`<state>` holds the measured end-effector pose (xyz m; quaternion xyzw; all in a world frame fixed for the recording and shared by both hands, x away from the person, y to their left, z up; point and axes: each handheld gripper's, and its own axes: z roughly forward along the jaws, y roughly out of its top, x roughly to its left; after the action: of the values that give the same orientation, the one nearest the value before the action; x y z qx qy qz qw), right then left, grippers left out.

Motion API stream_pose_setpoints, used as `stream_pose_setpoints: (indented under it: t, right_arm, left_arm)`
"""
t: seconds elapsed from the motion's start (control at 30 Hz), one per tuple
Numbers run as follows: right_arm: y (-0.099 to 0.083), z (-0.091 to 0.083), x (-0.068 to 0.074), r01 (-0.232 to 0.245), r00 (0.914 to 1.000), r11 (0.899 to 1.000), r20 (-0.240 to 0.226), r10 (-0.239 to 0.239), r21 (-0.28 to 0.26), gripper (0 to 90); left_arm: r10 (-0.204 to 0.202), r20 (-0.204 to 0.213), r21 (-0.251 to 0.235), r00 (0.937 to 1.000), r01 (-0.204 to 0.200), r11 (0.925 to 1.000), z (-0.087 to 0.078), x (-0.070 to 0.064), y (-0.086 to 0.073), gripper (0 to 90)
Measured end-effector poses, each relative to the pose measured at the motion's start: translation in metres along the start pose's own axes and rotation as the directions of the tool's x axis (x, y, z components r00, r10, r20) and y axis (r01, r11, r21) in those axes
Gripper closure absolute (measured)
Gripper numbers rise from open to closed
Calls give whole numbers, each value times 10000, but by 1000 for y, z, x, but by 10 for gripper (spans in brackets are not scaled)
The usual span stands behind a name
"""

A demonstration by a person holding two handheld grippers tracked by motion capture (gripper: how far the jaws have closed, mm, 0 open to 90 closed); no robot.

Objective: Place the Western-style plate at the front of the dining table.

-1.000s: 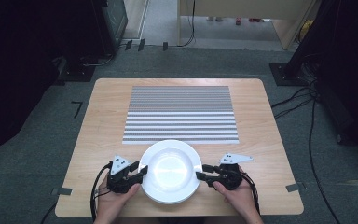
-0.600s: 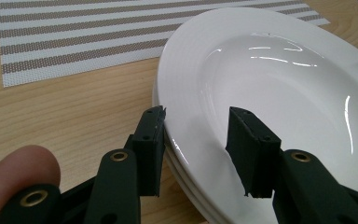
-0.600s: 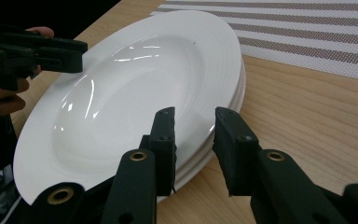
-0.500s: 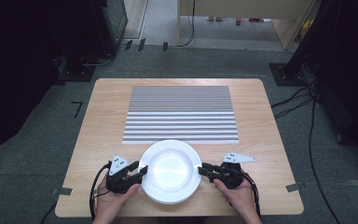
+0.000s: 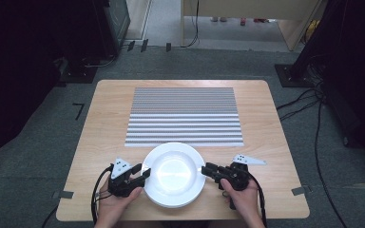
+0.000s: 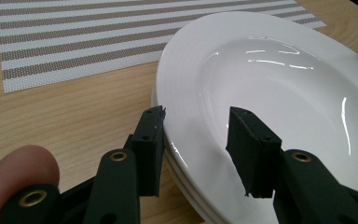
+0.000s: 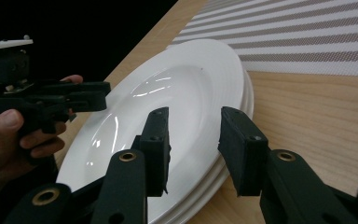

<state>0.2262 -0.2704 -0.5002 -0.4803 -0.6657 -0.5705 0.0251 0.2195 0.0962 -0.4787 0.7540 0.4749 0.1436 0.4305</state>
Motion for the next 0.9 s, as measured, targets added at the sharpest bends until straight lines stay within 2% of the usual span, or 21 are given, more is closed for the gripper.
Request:
stream_pose_setpoints:
  t: [0.27, 0.3, 0.33, 0.43, 0.5, 0.53, 0.57, 0.63, 0.67, 0.73, 0.8, 0.9]
  right_arm:
    - [-2, 2, -1, 155, 9998, 9994, 130, -151, -306, 643]
    - [-2, 4, -2, 108, 9989, 9996, 458, -96, -267, 606]
    - [-3, 6, -2, -31, 9980, 9998, 633, 43, -190, 607]
    - [-5, 8, -2, -89, 9974, 9999, 718, 99, -147, 666]
    - [-6, 7, -3, -503, 9969, 9981, 585, 524, -365, 718]
    - [-5, 5, -3, -1053, 9930, 9930, 481, 1079, -537, 713]
    - [-5, 4, -3, -1555, 9864, 9848, 409, 1590, -772, 722]
    - [-4, 1, -4, -2281, 9732, 9700, 113, 2298, -844, 750]
    - [-3, -1, -4, -2530, 9669, 9633, 113, 2550, -893, 758]
    - [-4, -1, -5, -2598, 9630, 9599, 456, 2657, -1055, 785]
    - [-5, 0, -4, -2831, 9563, 9532, 450, 2890, -1059, 786]
    - [-7, 3, -3, -2762, 9555, 9530, 714, 2863, -1248, 796]
  left_arm:
    - [41, -49, 67, 10000, -41, 10000, 1, 0, 0, 569]
    - [55, -56, 71, 10000, -55, 10000, 1, 0, 0, 569]
    - [60, -57, 76, 10000, -60, 10000, 1, 0, 0, 569]
    - [56, -47, 73, 10000, -56, 10000, 1, 0, 0, 569]
    - [51, -35, 72, 10000, -51, 10000, 1, 0, 0, 569]
    - [48, -28, 69, 10000, -48, 10000, 1, 0, 0, 569]
    - [39, -26, 66, 10000, -38, 10000, 1, 0, 0, 569]
    - [34, -26, 67, 10000, -34, 10000, 1, 0, 0, 569]
    - [43, -40, 69, 10000, -42, 10000, 1, 0, 0, 569]
    - [44, -46, 73, 10000, -44, 10000, 1, 0, 0, 569]
    - [49, -54, 81, 10000, -49, 10000, 1, 0, -1, 568]
    - [43, -50, 83, 10000, -42, 10000, 1, 0, -1, 568]
